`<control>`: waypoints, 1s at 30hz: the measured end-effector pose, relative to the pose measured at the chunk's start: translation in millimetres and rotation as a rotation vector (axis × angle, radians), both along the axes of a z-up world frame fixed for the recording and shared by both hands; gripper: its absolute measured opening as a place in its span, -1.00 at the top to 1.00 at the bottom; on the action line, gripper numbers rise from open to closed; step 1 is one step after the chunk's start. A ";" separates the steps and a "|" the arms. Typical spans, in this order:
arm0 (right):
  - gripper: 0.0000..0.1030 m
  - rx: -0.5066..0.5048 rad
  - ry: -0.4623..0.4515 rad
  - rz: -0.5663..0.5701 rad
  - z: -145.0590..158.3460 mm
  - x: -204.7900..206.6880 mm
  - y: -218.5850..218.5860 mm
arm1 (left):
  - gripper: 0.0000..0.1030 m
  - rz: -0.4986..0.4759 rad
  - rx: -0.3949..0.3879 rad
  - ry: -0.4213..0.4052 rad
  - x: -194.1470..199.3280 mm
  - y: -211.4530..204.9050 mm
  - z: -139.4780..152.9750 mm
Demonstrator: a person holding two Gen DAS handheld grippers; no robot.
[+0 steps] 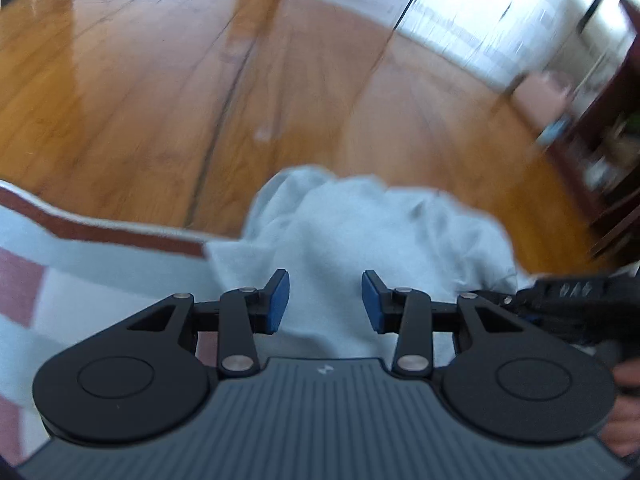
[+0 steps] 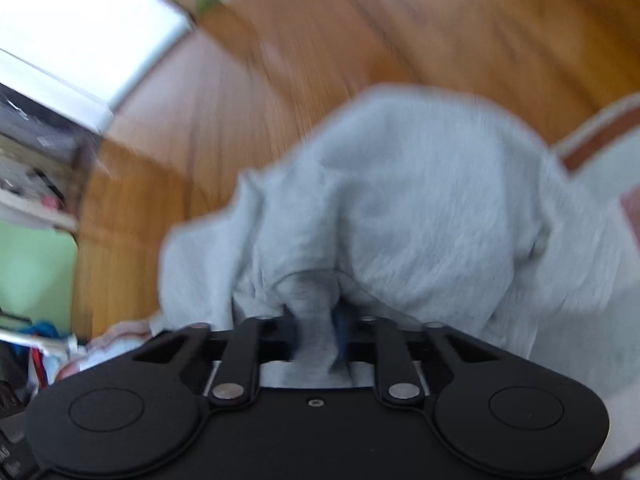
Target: Fold clothes
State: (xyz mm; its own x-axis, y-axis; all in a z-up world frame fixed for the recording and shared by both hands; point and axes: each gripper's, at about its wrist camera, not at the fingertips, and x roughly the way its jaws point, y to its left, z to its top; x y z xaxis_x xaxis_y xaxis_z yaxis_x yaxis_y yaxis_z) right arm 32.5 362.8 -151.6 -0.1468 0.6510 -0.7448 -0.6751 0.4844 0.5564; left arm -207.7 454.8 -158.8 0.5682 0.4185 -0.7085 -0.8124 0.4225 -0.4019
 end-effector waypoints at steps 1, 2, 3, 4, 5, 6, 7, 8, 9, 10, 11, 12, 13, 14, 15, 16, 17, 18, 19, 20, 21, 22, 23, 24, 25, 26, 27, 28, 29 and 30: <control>0.73 0.044 -0.050 -0.006 7.9 0.1 -5.4 | 0.17 -0.019 -0.001 -0.047 0.2 0.1 3.7; 0.73 0.087 -0.100 -0.013 15.7 0.1 -10.9 | 0.02 -0.038 -0.003 -0.093 0.3 0.2 7.5; 0.73 0.131 -0.149 -0.019 23.6 0.2 -16.3 | -0.07 -0.080 0.001 -0.113 5.3 -2.3 10.1; 0.73 0.175 -0.199 -0.026 31.4 0.2 -21.7 | -0.20 -0.121 0.008 -0.079 15.1 -7.2 9.0; 0.74 0.209 -0.236 -0.035 37.6 0.9 -26.6 | -0.21 -0.161 0.015 -0.044 25.0 -12.2 7.9; 0.74 0.219 -0.238 -0.053 39.5 3.3 -30.2 | -0.22 -0.201 0.023 -0.009 34.9 -17.2 6.8; 0.74 0.233 -0.245 -0.067 41.6 5.4 -34.0 | -0.28 -0.235 0.039 0.060 46.5 -22.6 2.7; 0.74 0.259 -0.267 -0.072 44.6 6.7 -38.7 | -0.33 -0.266 0.054 0.127 57.2 -26.8 -2.0; 0.74 0.284 -0.289 -0.077 47.6 7.9 -43.3 | -0.36 -0.275 0.064 0.173 63.4 -27.7 -6.8; 0.74 0.306 -0.312 -0.082 50.9 9.1 -46.9 | -0.43 -0.284 0.074 0.218 69.5 -28.7 -11.6; 0.74 0.321 -0.335 -0.085 55.2 9.9 -48.0 | -0.53 -0.293 0.084 0.264 75.6 -29.6 -16.4; 0.74 0.333 -0.356 -0.087 58.7 10.4 -49.0 | -0.57 -0.292 0.080 0.272 77.2 -27.4 -20.1; 0.74 0.339 -0.370 -0.087 60.1 10.1 -49.3 | -0.58 -0.287 0.069 0.268 77.1 -24.1 -23.9; 0.74 0.345 -0.384 -0.087 61.6 9.7 -49.7 | -0.58 -0.282 0.059 0.265 77.0 -20.8 -27.7; 0.74 0.351 -0.399 -0.087 63.0 9.4 -50.1 | -0.53 -0.278 0.063 0.263 75.8 -19.4 -28.8; 0.74 0.356 -0.412 -0.088 64.8 9.1 -51.3 | -0.29 -0.274 0.068 0.260 74.6 -18.0 -29.8; 0.74 0.357 -0.423 -0.092 67.4 9.2 -54.8 | 0.14 -0.270 0.093 0.277 74.7 -20.3 -27.7; 0.74 0.359 -0.434 -0.097 70.0 9.3 -58.2 | 0.38 -0.267 0.118 0.293 74.8 -22.6 -25.7; 0.74 0.361 -0.445 -0.101 72.6 9.4 -61.6 | 0.57 -0.264 0.144 0.310 74.9 -24.9 -23.6; 0.74 0.363 -0.455 -0.106 75.2 9.5 -65.0 | 0.67 -0.261 0.170 0.326 75.0 -27.2 -21.5; 0.74 0.365 -0.466 -0.110 77.7 9.5 -68.4 | 0.73 -0.248 0.182 0.324 73.3 -29.1 -18.5; 0.75 0.367 -0.477 -0.115 80.3 9.6 -71.8 | 0.89 -0.232 0.199 0.329 71.3 -30.9 -14.8; 0.75 0.367 -0.491 -0.118 83.1 8.9 -75.3 | 0.92 -0.211 0.240 0.359 69.3 -32.4 -10.1; 0.76 0.364 -0.510 -0.120 86.3 6.3 -78.9 | 0.92 -0.189 0.281 0.389 67.3 -33.9 -5.4; 0.78 0.360 -0.530 -0.121 89.5 3.6 -82.6 | 0.92 -0.187 0.349 0.415 66.2 -39.3 1.0; 0.79 0.357 -0.550 -0.122 92.6 0.9 -86.3 | 0.92 -0.184 0.418 0.442 65.1 -44.7 7.4; 0.79 0.353 -0.570 -0.123 95.8 -1.7 -89.9 | 0.92 -0.189 0.466 0.450 64.3 -51.6 13.8; 0.79 0.349 -0.586 -0.124 98.8 -4.2 -93.6 | 0.92 -0.189 0.476 0.444 62.5 -56.0 18.6; 0.79 0.342 -0.594 -0.125 101.2 -6.3 -97.2 | 0.92 -0.180 0.465 0.440 63.4 -57.0 21.4; 0.80 0.333 -0.603 -0.127 103.9 -8.3 -100.8 | 0.92 -0.172 0.453 0.436 64.4 -58.0 24.2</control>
